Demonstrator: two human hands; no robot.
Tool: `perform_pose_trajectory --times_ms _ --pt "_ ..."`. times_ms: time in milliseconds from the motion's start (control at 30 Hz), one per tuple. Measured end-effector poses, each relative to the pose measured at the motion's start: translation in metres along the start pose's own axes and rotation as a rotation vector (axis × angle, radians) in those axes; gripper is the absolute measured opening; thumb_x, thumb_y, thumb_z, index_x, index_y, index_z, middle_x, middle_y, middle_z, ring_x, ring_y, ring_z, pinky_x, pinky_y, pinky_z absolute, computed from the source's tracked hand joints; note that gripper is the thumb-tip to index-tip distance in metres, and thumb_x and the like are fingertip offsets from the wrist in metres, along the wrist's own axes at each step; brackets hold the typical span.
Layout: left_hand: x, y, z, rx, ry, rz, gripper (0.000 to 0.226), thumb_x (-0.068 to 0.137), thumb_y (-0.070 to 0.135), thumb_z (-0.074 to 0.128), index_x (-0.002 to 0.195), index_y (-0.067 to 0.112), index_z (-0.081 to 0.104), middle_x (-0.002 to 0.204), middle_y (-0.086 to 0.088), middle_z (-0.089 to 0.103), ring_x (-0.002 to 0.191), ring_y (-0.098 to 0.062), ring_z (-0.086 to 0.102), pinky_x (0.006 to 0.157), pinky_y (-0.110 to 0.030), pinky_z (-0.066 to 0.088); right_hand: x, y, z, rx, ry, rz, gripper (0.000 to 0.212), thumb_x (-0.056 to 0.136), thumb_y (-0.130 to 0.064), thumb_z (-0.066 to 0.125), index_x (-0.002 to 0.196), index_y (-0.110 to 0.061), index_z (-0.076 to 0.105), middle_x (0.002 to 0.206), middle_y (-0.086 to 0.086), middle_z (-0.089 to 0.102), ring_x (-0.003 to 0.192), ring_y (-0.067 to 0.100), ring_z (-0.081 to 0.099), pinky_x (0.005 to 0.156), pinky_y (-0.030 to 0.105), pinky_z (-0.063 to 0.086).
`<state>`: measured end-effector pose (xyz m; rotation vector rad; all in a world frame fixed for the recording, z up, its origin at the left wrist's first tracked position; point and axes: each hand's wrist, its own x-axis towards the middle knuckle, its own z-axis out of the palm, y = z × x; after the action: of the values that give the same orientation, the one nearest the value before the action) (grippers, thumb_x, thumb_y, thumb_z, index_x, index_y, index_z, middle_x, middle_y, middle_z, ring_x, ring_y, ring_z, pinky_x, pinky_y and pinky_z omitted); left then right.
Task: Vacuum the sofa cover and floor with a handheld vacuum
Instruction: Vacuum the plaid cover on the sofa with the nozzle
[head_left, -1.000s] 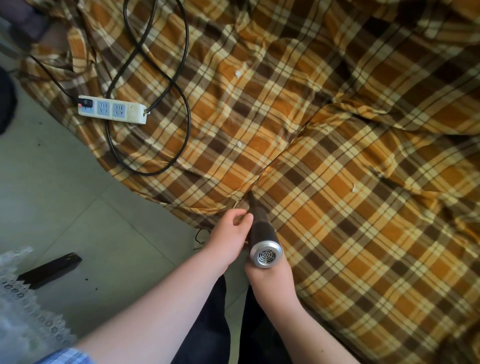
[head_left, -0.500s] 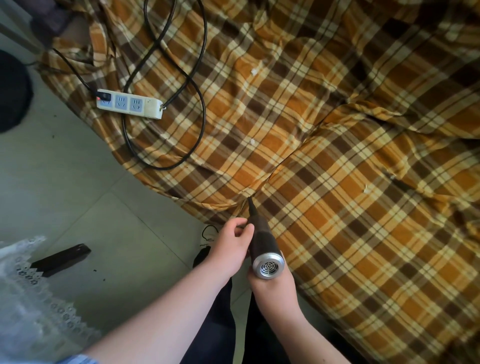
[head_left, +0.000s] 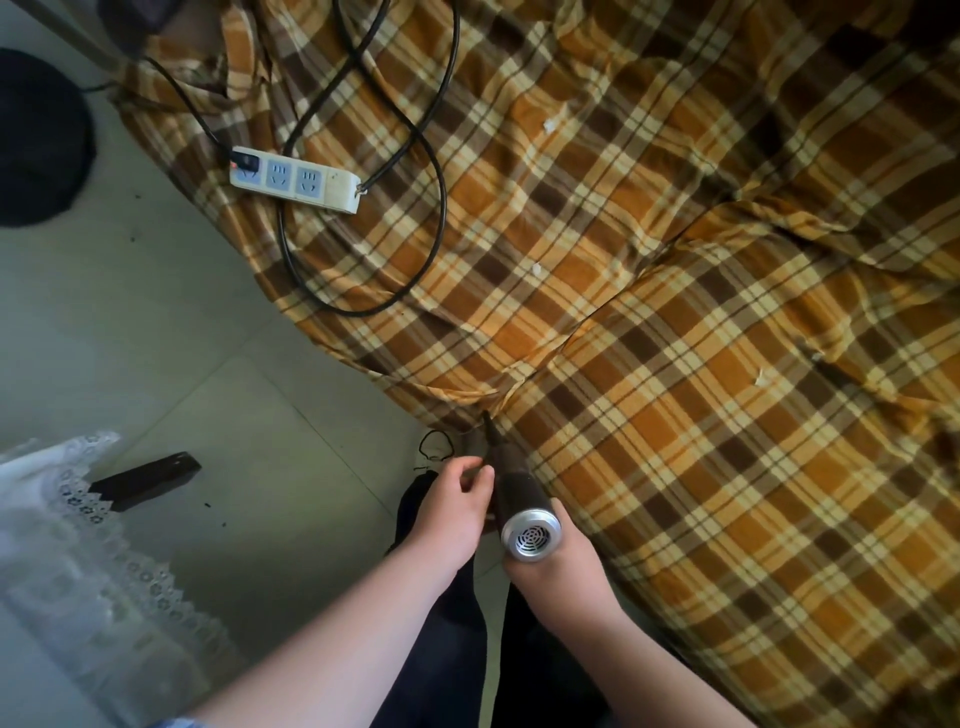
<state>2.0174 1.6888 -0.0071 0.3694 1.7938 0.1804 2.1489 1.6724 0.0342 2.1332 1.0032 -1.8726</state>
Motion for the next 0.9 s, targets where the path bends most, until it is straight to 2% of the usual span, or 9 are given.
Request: perform_pose_trajectory --times_ms 100,200,367,433,500,600,700,800,900 --pt "0.0 0.014 0.002 -0.021 -0.019 0.023 0.022 0.1 0.037 0.05 0.12 0.03 0.055 0.11 0.009 0.063 0.085 0.0 0.061 0.07 -0.019 0.048 0.002 -0.008 -0.013 -0.048 0.037 -0.029 0.081 0.07 -0.052 0.077 0.141 -0.025 0.046 0.111 -0.011 0.069 0.098 0.006 0.067 0.084 0.03 0.058" --pt "-0.003 0.032 0.01 -0.05 -0.01 0.046 0.029 0.099 0.039 0.051 0.125 0.029 0.055 0.117 0.003 0.065 0.093 -0.011 0.067 0.088 -0.035 0.055 0.003 -0.016 -0.031 -0.054 0.06 -0.029 0.056 0.074 -0.052 0.075 0.116 -0.028 0.047 0.097 -0.014 0.067 0.087 0.003 0.065 0.076 0.024 0.056" --pt "-0.014 0.066 0.033 -0.025 -0.012 0.082 0.029 0.1 0.04 0.048 0.127 0.029 0.054 0.119 0.006 0.062 0.092 -0.012 0.065 0.081 -0.033 0.054 0.001 -0.022 -0.065 -0.054 0.123 -0.06 0.078 0.075 -0.049 0.075 0.143 -0.023 0.047 0.122 -0.009 0.069 0.107 0.014 0.068 0.089 0.035 0.058" --pt "-0.019 0.081 0.044 -0.006 -0.019 0.11 0.032 0.1 0.042 0.047 0.129 0.03 0.053 0.123 0.006 0.061 0.098 -0.013 0.064 0.086 -0.035 0.054 0.001 -0.02 -0.08 -0.008 0.152 -0.054 0.083 0.068 -0.055 0.075 0.141 -0.024 0.048 0.114 -0.006 0.073 0.099 0.017 0.071 0.082 0.039 0.061" --pt "-0.025 0.097 0.053 0.006 -0.028 0.127 0.034 0.099 0.043 0.047 0.131 0.031 0.052 0.127 0.006 0.06 0.107 -0.017 0.063 0.094 -0.04 0.053 0.002 -0.017 -0.095 0.0 0.171 -0.068 0.06 0.065 -0.051 0.075 0.119 -0.036 0.058 0.094 -0.004 0.075 0.081 0.017 0.073 0.072 0.044 0.062" --pt "-0.035 0.122 0.054 -0.016 -0.044 0.155 0.036 0.101 0.04 0.047 0.135 0.03 0.05 0.126 0.008 0.058 0.107 -0.013 0.058 0.084 -0.029 0.051 0.002 -0.025 -0.113 0.056 0.184 -0.093 0.033 0.076 -0.028 0.079 0.096 -0.039 0.057 0.08 -0.011 0.07 0.072 0.007 0.068 0.063 0.031 0.057" --pt "-0.025 0.141 0.044 -0.012 -0.036 0.177 0.037 0.101 0.04 0.046 0.137 0.03 0.048 0.128 0.008 0.058 0.108 -0.012 0.057 0.069 -0.017 0.043 0.014 -0.05 -0.118 0.037 0.153 -0.115 0.044 0.074 -0.033 0.079 0.114 -0.03 0.058 0.091 -0.009 0.071 0.079 0.007 0.069 0.067 0.031 0.059" --pt "-0.003 0.155 0.03 -0.001 -0.036 0.177 0.035 0.101 0.042 0.045 0.135 0.033 0.048 0.124 0.008 0.06 0.107 -0.016 0.064 0.074 -0.023 0.052 0.036 -0.07 -0.113 0.077 0.138 -0.127 0.068 0.07 -0.049 0.078 0.129 -0.028 0.052 0.103 -0.01 0.07 0.088 0.006 0.068 0.075 0.031 0.06" --pt "0.015 0.163 0.015 0.033 -0.056 0.184 0.035 0.102 0.042 0.044 0.136 0.033 0.046 0.121 0.009 0.058 0.102 -0.012 0.064 0.074 -0.024 0.052 0.048 -0.086 -0.106 0.091 0.142 -0.137 0.079 0.082 -0.041 0.078 0.148 -0.027 0.036 0.109 -0.014 0.061 0.081 -0.002 0.056 0.062 0.012 0.043"
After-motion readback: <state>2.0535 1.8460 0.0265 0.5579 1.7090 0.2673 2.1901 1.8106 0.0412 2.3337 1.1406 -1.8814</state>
